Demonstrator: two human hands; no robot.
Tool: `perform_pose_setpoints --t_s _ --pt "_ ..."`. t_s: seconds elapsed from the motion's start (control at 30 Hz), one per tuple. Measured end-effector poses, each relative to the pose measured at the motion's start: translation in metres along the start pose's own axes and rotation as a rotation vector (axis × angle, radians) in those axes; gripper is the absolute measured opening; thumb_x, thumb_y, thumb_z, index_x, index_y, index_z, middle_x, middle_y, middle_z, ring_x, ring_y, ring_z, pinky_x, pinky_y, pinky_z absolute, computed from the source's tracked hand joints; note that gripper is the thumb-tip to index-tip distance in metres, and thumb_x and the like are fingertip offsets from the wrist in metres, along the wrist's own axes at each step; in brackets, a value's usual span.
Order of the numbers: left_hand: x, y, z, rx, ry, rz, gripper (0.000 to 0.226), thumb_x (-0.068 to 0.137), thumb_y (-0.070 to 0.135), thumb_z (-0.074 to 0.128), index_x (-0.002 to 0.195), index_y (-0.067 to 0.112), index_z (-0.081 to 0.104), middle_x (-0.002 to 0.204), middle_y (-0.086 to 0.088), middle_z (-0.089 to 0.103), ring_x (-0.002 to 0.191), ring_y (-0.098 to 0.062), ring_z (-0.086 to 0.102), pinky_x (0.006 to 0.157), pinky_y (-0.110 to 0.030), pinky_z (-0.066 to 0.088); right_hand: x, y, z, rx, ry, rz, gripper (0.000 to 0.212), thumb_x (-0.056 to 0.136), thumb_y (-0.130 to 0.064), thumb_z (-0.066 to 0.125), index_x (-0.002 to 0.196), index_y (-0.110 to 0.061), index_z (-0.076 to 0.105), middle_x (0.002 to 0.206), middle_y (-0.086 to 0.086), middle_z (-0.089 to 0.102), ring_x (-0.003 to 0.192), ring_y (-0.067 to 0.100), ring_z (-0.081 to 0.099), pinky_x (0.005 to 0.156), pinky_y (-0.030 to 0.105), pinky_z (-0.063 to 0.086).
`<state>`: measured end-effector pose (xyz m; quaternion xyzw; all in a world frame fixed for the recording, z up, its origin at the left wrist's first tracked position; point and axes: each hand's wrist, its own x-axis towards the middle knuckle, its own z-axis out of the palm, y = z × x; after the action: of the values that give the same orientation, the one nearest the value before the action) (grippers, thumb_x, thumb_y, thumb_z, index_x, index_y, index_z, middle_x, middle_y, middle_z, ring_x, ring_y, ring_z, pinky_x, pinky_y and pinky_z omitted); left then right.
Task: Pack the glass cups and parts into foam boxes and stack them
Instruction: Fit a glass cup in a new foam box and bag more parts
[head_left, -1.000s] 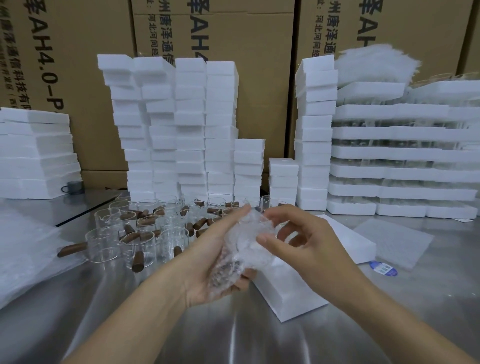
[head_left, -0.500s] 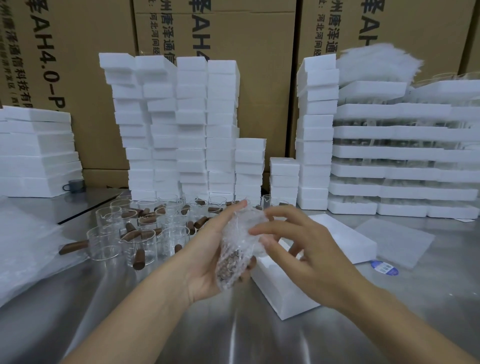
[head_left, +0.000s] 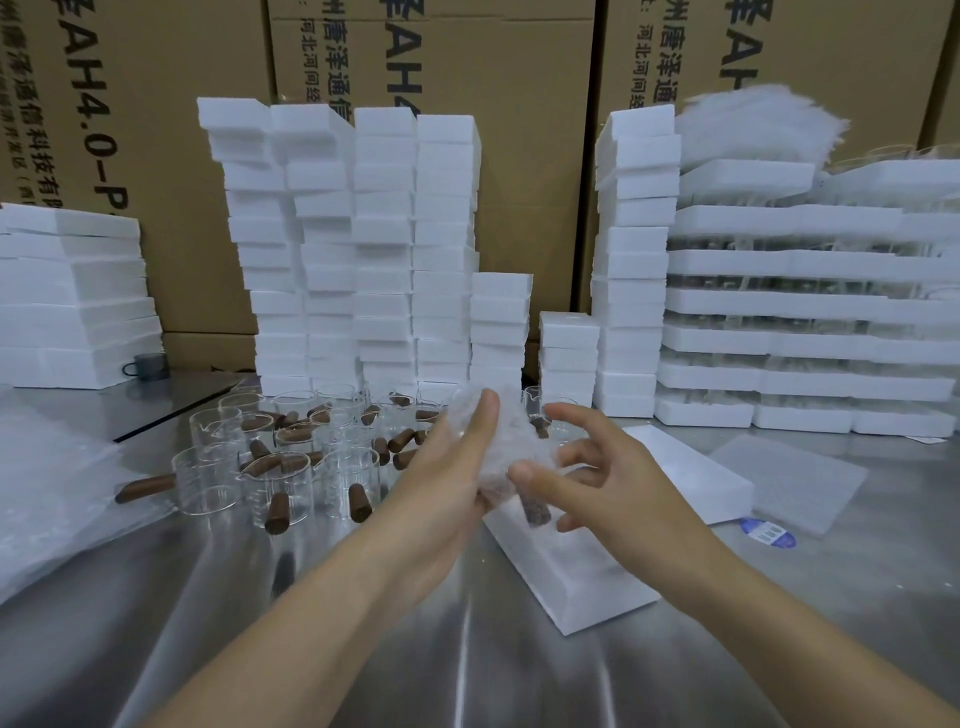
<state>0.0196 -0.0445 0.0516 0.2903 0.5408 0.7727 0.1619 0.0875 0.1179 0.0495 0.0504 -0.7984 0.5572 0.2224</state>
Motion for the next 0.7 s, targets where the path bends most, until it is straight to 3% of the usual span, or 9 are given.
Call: perform_pose_setpoints --t_s 0.13,0.27,0.37,0.47,0.6,0.7 --pt "-0.001 -0.006 0.006 0.15 -0.021 0.025 0.055 0.105 0.063 0.042 0.151 0.034 0.053 0.133 0.002 0.076 0.126 -0.019 0.071 0.115 -0.046 0.05 0.002 0.003 -0.006 0.066 0.086 0.024 0.048 0.076 -0.056 0.089 0.12 -0.048 0.071 0.093 0.004 0.074 0.077 0.016 0.075 0.061 0.024 0.058" --pt "-0.001 -0.009 0.002 0.219 0.042 0.007 0.048 0.106 0.061 0.042 0.144 0.041 0.062 0.135 0.008 0.073 0.119 -0.013 0.072 0.097 -0.033 0.061 0.007 0.002 -0.02 0.206 0.086 0.147 0.018 0.089 -0.045 0.079 0.099 -0.03 0.08 0.09 0.004 0.075 0.075 0.011 0.071 0.062 0.025 0.057" --pt "-0.002 -0.019 0.005 0.279 0.073 0.029 0.047 0.102 0.047 0.062 0.148 0.036 0.061 0.145 0.005 0.066 0.114 -0.015 0.075 0.093 -0.036 0.064 0.008 0.003 -0.025 0.204 -0.006 0.167 0.021 0.089 -0.041 0.082 0.096 -0.021 0.078 0.088 0.003 0.073 0.078 0.014 0.07 0.064 0.029 0.059" --pt "-0.001 -0.018 0.004 0.334 0.157 0.136 0.051 0.088 0.053 0.071 0.138 0.044 0.066 0.143 0.01 0.065 0.107 -0.013 0.077 0.095 -0.039 0.065 0.006 0.002 -0.031 0.125 -0.145 0.151 0.031 0.088 -0.054 0.081 0.1 -0.025 0.08 0.083 0.0 0.069 0.076 0.009 0.067 0.069 0.028 0.06" --pt "-0.001 -0.016 -0.003 0.464 0.154 0.224 0.049 0.083 0.057 0.076 0.131 0.054 0.066 0.14 0.024 0.063 0.129 -0.009 0.064 0.106 -0.04 0.058 0.004 0.004 -0.032 0.041 -0.317 0.157 0.025 0.093 -0.056 0.074 0.106 -0.035 0.08 0.082 -0.005 0.061 0.076 0.009 0.061 0.075 0.024 0.058" --pt "0.0 -0.016 -0.003 0.424 0.19 0.247 0.043 0.088 0.049 0.077 0.13 0.053 0.068 0.138 0.021 0.063 0.123 -0.012 0.068 0.093 -0.034 0.064 0.007 0.008 -0.028 0.018 -0.143 0.076 0.027 0.089 -0.051 0.081 0.115 -0.048 0.072 0.099 -0.007 0.074 0.084 0.012 0.077 0.073 0.025 0.061"
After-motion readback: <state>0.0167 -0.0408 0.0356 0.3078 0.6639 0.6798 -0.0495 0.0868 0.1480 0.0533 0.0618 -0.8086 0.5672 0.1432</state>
